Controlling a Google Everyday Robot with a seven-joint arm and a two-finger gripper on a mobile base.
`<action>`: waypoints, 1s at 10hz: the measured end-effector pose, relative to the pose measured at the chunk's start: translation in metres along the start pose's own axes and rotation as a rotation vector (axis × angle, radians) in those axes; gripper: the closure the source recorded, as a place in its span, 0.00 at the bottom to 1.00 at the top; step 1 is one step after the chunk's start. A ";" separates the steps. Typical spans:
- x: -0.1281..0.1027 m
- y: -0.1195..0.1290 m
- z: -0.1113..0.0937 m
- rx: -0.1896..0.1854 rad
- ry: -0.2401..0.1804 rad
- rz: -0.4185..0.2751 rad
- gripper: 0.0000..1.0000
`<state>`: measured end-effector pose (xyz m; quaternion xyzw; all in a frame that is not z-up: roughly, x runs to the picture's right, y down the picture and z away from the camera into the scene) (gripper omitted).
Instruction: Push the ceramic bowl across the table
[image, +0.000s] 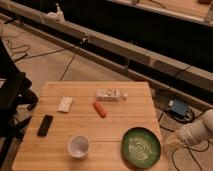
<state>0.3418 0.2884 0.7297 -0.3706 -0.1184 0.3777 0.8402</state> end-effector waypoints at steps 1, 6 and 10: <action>0.000 0.000 0.002 -0.002 0.000 0.002 1.00; 0.005 0.011 0.024 -0.052 0.007 0.008 1.00; -0.004 0.021 0.029 -0.070 0.004 -0.028 1.00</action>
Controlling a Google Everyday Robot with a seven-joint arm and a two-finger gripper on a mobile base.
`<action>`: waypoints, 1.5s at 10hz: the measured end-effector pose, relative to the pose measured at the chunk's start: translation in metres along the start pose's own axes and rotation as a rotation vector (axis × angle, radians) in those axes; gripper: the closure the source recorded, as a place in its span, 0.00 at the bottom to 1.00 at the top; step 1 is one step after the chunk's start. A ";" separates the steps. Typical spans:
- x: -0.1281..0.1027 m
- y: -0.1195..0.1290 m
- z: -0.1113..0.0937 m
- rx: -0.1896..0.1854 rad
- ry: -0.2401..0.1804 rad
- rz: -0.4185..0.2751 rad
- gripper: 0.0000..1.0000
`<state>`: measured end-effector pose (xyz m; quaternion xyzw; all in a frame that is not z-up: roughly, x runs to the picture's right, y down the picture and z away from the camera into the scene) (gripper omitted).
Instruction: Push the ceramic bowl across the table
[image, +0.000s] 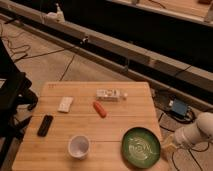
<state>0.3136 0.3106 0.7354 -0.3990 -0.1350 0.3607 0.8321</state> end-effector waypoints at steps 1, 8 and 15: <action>-0.004 0.003 0.001 -0.003 -0.004 -0.012 1.00; -0.041 0.040 0.021 -0.077 0.001 -0.148 1.00; -0.077 0.060 0.040 -0.136 -0.001 -0.246 1.00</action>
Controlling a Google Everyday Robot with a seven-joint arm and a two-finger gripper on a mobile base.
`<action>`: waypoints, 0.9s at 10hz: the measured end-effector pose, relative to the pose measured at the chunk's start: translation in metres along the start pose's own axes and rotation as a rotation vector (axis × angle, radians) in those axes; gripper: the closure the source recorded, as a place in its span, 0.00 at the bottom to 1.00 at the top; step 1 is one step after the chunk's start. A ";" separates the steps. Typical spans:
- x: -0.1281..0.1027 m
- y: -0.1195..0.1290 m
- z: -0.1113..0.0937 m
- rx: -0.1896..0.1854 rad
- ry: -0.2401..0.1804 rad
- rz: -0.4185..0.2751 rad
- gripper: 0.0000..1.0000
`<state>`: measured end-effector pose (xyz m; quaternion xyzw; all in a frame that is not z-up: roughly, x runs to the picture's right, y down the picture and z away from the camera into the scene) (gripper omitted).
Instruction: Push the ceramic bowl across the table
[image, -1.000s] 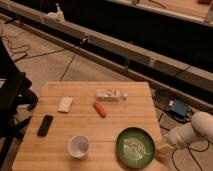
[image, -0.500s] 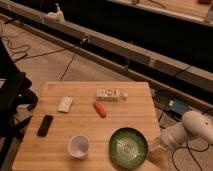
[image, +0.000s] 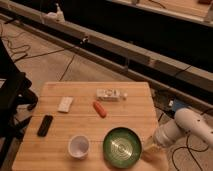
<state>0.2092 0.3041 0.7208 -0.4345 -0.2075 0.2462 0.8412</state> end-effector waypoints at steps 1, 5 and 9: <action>-0.007 0.003 0.005 -0.013 0.000 -0.018 1.00; -0.030 0.012 0.024 -0.067 0.001 -0.077 1.00; -0.045 0.015 0.035 -0.099 0.003 -0.114 1.00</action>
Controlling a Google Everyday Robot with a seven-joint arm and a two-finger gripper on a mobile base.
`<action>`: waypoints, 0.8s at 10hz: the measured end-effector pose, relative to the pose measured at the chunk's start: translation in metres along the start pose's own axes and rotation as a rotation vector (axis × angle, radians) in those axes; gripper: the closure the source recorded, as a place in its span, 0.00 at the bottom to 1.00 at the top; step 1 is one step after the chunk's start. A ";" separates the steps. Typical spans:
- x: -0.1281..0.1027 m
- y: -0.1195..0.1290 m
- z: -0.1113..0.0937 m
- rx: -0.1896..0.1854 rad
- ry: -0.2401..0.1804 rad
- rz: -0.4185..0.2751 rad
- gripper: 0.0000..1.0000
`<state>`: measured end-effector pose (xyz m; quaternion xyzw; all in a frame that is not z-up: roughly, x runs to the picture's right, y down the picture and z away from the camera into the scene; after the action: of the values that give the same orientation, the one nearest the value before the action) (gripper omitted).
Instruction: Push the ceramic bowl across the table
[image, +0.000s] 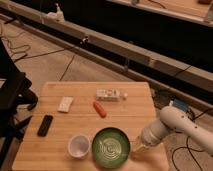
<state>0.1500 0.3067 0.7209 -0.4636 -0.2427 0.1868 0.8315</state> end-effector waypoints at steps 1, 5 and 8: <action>-0.007 0.000 0.003 -0.009 0.000 -0.014 1.00; -0.032 0.010 0.018 -0.076 -0.002 -0.077 1.00; -0.047 0.011 0.020 -0.095 -0.018 -0.111 1.00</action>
<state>0.0997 0.3006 0.7099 -0.4865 -0.2841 0.1330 0.8154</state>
